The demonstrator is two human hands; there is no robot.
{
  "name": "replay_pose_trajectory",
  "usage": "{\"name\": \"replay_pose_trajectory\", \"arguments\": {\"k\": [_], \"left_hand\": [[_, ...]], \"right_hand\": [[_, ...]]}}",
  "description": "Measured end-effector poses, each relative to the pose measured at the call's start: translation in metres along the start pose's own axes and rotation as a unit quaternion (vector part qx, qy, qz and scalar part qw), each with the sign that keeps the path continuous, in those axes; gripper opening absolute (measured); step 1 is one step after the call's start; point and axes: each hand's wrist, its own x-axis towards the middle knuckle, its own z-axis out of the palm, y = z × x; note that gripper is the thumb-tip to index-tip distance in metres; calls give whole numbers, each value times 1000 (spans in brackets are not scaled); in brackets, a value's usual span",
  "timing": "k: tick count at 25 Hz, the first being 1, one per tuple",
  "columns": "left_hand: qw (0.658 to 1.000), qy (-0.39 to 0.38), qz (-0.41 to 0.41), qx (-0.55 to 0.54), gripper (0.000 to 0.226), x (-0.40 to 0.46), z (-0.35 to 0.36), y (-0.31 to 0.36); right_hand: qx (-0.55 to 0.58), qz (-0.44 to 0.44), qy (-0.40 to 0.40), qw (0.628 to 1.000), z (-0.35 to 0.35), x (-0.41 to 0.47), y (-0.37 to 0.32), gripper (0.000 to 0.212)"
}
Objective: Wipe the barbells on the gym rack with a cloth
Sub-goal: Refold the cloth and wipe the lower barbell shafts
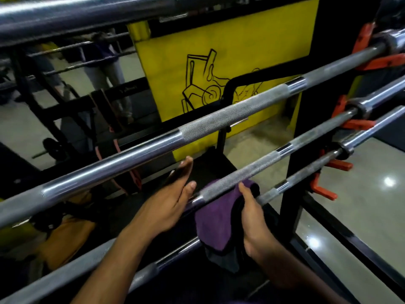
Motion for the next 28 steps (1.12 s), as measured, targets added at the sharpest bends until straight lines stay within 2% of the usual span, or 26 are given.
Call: {"name": "replay_pose_trajectory", "arguments": {"k": [4, 7, 9, 11, 13, 15, 16, 17, 18, 19, 20, 21, 22, 24, 25, 28], "left_hand": [[995, 44, -56, 70, 63, -9, 7, 1], [988, 70, -105, 94, 61, -17, 6, 7], [985, 96, -130, 64, 60, -29, 3, 15], [970, 159, -181, 39, 57, -50, 2, 19], [925, 264, -258, 94, 57, -81, 7, 14], [866, 308, -355, 172, 68, -111, 17, 2], [846, 305, -398, 182, 71, -124, 23, -2], [833, 298, -429, 182, 74, -133, 28, -4], [829, 288, -445, 179, 76, -137, 31, -4], [828, 279, -452, 178, 79, -139, 32, -3], [828, 277, -455, 175, 82, -140, 31, -3], [821, 284, -466, 171, 83, -141, 28, -1], [809, 296, -482, 161, 82, -144, 23, -2], [776, 307, -533, 136, 71, -149, 12, -10], [758, 308, -561, 126, 65, -149, 8, -14], [718, 329, -603, 115, 58, -135, 4, -28]], "right_hand": [[-120, 36, -89, 988, -20, -26, -10, 44], [-171, 27, -140, 975, -23, -49, -16, 40], [-229, 13, -203, 952, -19, -64, -22, 42], [-338, -52, -249, 906, -18, -76, -39, 35], [-442, -230, -295, 815, -14, -85, -70, 35], [-486, -402, -342, 696, -14, -90, -104, 30], [-504, -478, -368, 618, -11, -82, -114, 32], [-506, -530, -398, 553, -4, -75, -125, 36], [-507, -543, -433, 510, 3, -65, -132, 35], [-540, -570, -435, 442, 11, -47, -130, 36], [-528, -616, -448, 375, 18, -25, -127, 48], [-564, -594, -502, 279, 22, -7, -120, 64], [-584, -596, -516, 193, 30, 11, -111, 76], [-630, -572, -523, 54, 40, 39, -96, 86], [-644, -550, -531, 11, 44, 45, -93, 90], [-650, -489, -581, -25, 61, 53, -102, 86]]}}
